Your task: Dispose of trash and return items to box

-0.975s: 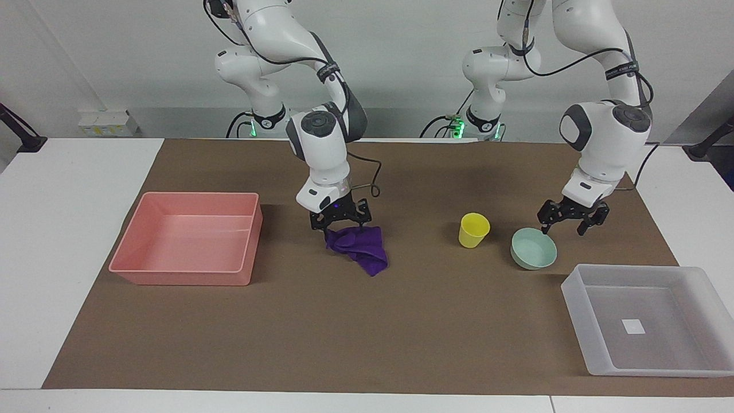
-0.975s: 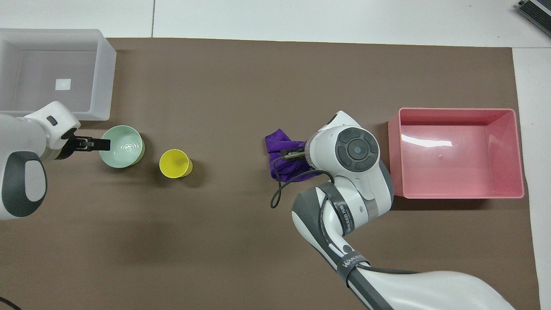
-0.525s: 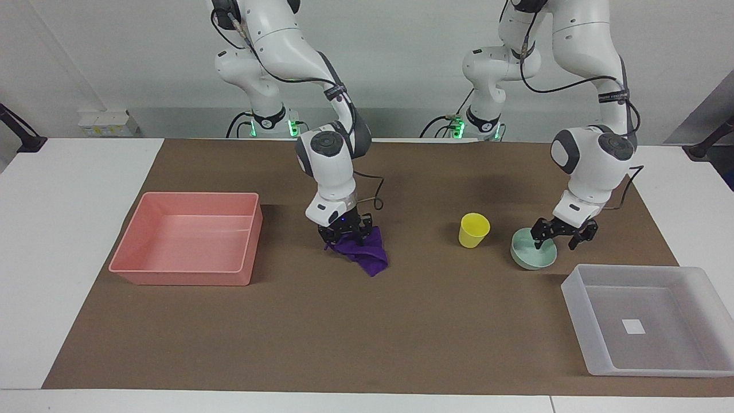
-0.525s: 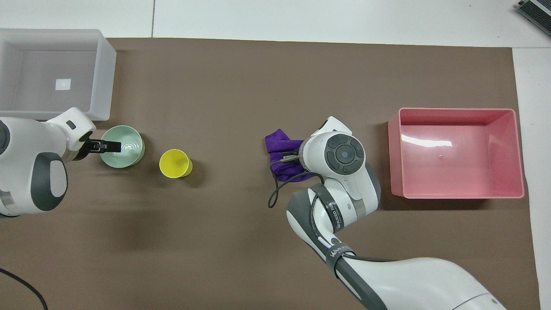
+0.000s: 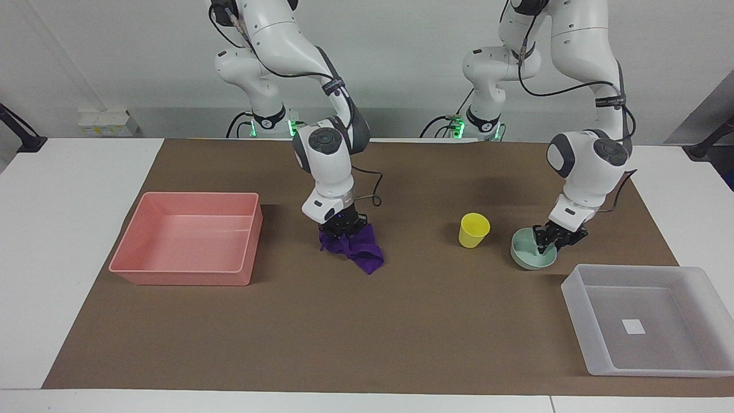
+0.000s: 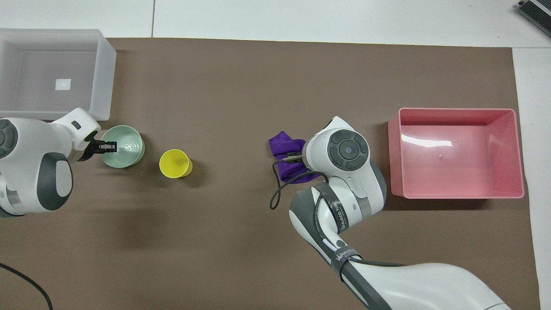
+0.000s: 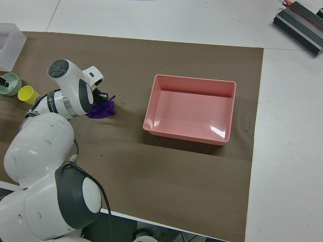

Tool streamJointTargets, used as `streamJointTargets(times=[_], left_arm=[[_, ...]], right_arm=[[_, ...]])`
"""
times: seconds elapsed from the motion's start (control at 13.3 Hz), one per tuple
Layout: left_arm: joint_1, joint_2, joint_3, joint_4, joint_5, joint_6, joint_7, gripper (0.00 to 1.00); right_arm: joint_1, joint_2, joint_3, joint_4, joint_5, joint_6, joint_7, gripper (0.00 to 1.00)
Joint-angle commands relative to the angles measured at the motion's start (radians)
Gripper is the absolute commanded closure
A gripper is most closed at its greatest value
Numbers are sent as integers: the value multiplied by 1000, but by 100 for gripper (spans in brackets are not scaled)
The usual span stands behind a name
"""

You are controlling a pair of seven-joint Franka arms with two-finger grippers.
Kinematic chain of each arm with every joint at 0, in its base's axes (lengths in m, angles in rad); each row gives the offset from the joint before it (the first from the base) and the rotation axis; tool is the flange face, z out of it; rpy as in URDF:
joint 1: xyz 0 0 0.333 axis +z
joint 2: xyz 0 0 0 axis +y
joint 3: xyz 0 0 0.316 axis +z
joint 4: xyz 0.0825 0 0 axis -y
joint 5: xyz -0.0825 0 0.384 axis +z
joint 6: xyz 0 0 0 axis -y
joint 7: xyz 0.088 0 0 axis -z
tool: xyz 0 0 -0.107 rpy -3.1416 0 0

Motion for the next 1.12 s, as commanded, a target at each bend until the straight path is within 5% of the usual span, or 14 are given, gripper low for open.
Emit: streamJointTargets(times=[0.0,0.53,1.05], left_arm=[[-2,-31,1,-6,-12,-8,-3,100],[13,-26,2,221,-10,-212,3,100],[84,174,4,589,-11,-246,-4,100]], right_arm=[[-8,-51,-3,11,2,-69,42,100],[-20,-179,-14,121,-15,-299,154,100],[-129,-304,-14,350,-107,-667,126,100]])
